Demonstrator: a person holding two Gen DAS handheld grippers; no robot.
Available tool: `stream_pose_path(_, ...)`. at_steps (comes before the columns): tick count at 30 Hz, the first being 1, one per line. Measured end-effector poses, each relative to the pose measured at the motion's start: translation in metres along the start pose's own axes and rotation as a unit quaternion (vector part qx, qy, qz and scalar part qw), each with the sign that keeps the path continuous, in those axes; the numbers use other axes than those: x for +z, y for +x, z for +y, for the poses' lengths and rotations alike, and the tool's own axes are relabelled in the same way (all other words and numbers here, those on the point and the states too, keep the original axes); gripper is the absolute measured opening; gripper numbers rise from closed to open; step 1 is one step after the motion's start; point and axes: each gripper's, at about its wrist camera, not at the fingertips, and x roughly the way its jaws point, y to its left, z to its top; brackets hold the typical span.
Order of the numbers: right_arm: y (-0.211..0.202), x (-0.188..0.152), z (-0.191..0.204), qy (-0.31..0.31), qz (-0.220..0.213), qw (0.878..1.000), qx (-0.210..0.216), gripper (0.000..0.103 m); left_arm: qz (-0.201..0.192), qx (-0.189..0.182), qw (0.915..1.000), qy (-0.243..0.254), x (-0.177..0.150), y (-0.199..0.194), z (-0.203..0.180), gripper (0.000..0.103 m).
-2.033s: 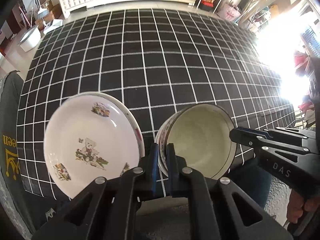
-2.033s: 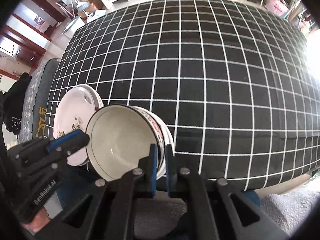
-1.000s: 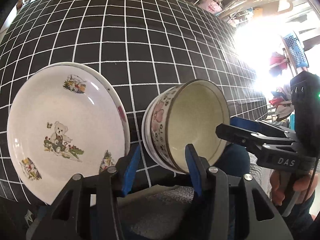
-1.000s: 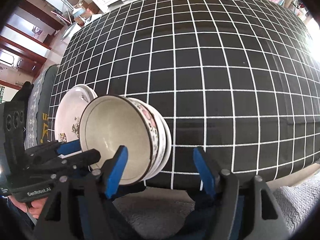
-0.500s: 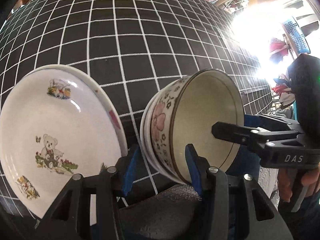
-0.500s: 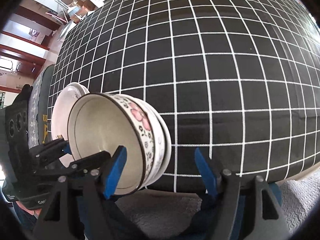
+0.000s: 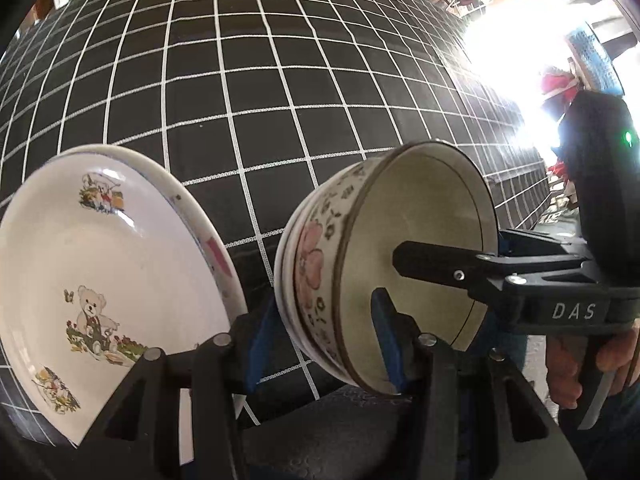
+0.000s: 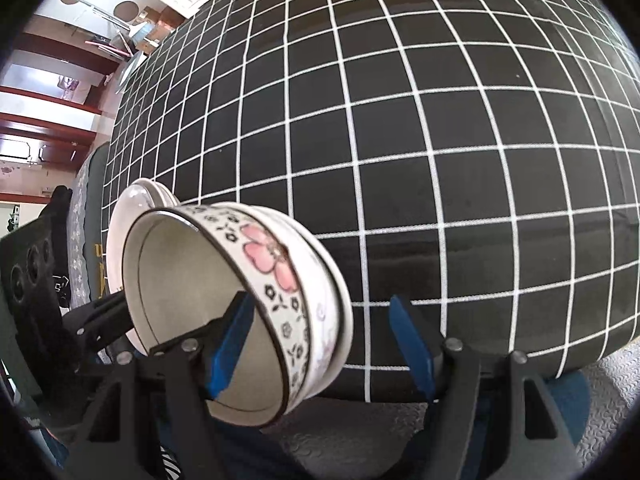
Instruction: Organize plates and bowls
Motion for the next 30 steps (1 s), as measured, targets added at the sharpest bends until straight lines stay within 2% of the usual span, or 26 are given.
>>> stream_pose_path(5,0.003,0.001,-0.002,0.005,-0.004,1.0,0.014,0.074,-0.004,0.038,0.999,0.025,0.004,0.007,-0.019,0.045)
stream_pose_path(6,0.002,0.001,-0.003,0.006,-0.009,1.0,0.015,0.07,-0.006,0.04,0.9988,0.026,0.005,0.008,-0.022,0.046)
stream_pose_path(10,0.002,0.003,-0.004,0.012,-0.009,0.999,0.038,0.06,-0.007,0.043,0.9988,0.024,0.012,0.014,-0.033,0.049)
stream_pose_path(17,-0.001,0.003,-0.008,0.009,-0.009,0.999,0.036,0.059,-0.009,0.027,0.9996,0.005,0.029,0.024,-0.043,0.049)
stream_pose_path(23,-0.006,0.004,-0.02,0.023,-0.019,0.999,0.043,0.058,-0.016,0.024,0.9996,0.0,0.031,0.028,-0.049,0.049)
stream_pose_path(27,-0.004,0.004,-0.031,0.04,-0.014,0.997,0.069,0.058,-0.018,0.03,0.9994,0.002,0.029,0.03,-0.052,0.049)
stream_pose_path(30,-0.004,0.002,-0.031,0.037,-0.015,0.997,0.071,0.058,-0.024,0.025,0.9993,-0.011,0.029,0.033,-0.049,0.049)
